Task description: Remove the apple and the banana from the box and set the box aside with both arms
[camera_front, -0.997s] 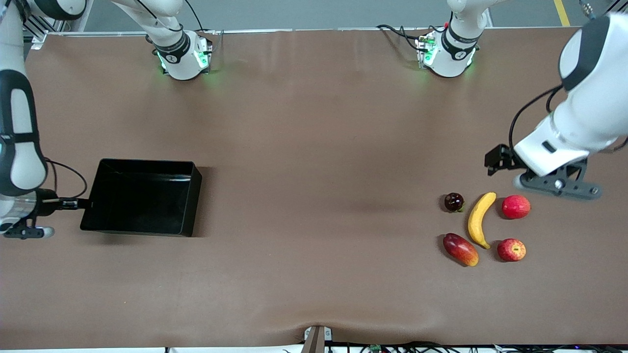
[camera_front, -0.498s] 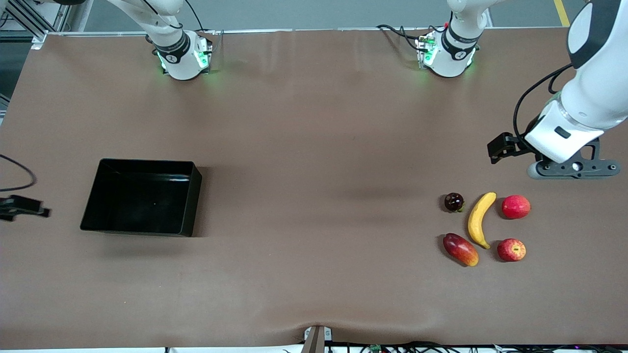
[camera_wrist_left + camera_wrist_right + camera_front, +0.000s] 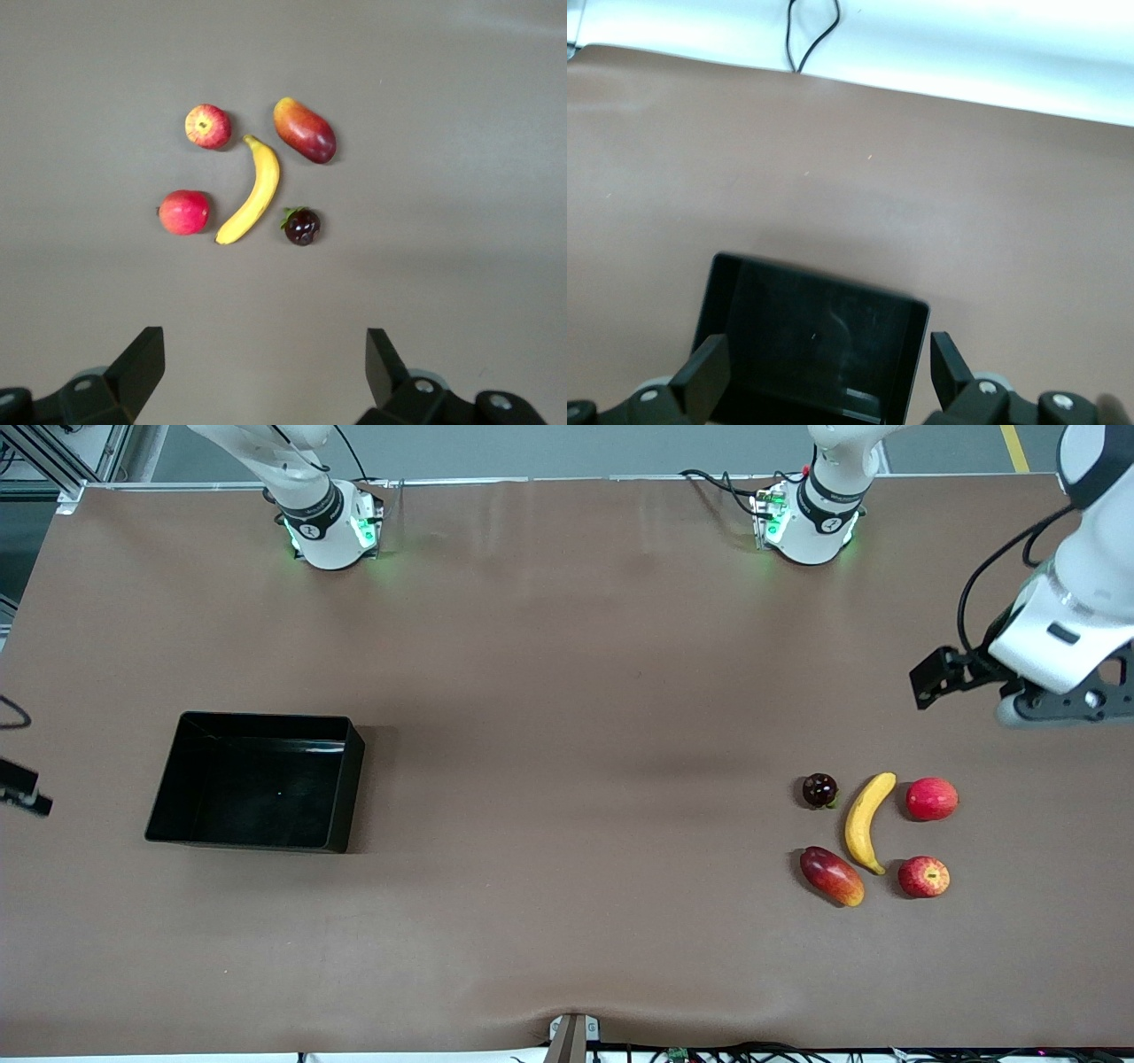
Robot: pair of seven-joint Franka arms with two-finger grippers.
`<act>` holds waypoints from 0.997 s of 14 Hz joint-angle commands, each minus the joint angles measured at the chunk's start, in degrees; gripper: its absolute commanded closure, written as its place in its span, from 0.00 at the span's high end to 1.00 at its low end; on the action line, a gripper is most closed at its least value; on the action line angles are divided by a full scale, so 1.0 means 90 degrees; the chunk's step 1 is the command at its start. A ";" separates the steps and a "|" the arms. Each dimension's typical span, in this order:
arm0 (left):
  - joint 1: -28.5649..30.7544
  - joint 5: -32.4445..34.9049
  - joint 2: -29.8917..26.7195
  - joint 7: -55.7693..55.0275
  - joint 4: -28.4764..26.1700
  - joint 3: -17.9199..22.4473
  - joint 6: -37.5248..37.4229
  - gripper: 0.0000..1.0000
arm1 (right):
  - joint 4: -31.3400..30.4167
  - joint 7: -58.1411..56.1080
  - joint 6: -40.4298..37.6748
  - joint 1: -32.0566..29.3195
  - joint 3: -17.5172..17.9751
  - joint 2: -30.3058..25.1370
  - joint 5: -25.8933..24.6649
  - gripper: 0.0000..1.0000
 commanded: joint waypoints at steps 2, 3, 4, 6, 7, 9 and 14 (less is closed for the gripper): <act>-0.0510 -0.0489 -0.0712 -0.0127 -0.0448 0.0664 -0.0152 1.00 | -0.0199 0.1432 -0.1131 0.0371 -0.0007 -0.0716 -0.0431 1.00; -0.0929 -0.0723 -0.0898 -0.0118 -0.0634 0.1181 -0.0142 1.00 | -0.0228 0.1523 -0.1443 0.0430 -0.0007 -0.0910 -0.0431 1.00; -0.1417 -0.0774 -0.1073 -0.0098 -0.0877 0.1699 -0.0123 1.00 | -0.0392 0.1524 -0.1736 0.0450 -0.0007 -0.1057 -0.0422 1.00; -0.1879 -0.0784 -0.1338 -0.0098 -0.1210 0.2064 -0.0103 1.00 | -0.1161 0.1553 -0.2012 0.0537 -0.0007 -0.1670 -0.0422 1.00; -0.2103 -0.0784 -0.1445 -0.0098 -0.1337 0.2259 -0.0103 1.00 | -0.1775 0.1572 -0.1877 0.0548 -0.0007 -0.2118 -0.0422 1.00; -0.2834 -0.0774 -0.1641 -0.0108 -0.1553 0.2999 -0.0064 1.00 | -0.2714 0.1573 -0.1603 0.0538 -0.0007 -0.2813 -0.0422 1.00; -0.2857 -0.0745 -0.1661 -0.0049 -0.1485 0.3081 -0.0093 1.00 | -0.3734 0.1660 -0.1163 0.0538 -0.0007 -0.3490 -0.0373 1.00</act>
